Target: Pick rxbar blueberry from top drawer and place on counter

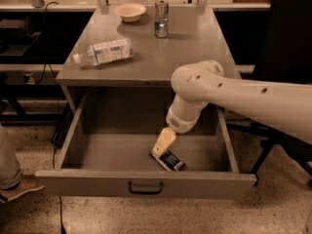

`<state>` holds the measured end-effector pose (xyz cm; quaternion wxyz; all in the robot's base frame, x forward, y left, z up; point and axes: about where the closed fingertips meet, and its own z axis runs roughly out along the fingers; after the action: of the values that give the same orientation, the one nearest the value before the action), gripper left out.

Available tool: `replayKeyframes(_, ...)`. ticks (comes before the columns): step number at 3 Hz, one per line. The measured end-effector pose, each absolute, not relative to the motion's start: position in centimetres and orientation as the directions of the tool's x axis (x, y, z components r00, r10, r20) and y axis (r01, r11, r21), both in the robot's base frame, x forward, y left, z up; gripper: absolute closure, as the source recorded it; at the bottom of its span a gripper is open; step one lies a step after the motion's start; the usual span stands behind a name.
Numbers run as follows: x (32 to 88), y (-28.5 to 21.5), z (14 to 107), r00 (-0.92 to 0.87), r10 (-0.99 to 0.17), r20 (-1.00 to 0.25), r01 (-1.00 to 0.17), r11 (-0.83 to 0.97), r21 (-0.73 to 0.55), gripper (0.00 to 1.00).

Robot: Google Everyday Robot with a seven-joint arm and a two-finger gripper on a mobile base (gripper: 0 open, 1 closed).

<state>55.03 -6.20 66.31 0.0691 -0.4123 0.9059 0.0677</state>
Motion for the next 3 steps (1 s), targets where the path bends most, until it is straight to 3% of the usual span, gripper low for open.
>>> replayKeyframes(3, 54.1, -5.8, 61.8, -0.659, -0.721, -0.215, -0.738, 0.675, -0.001, 0.00)
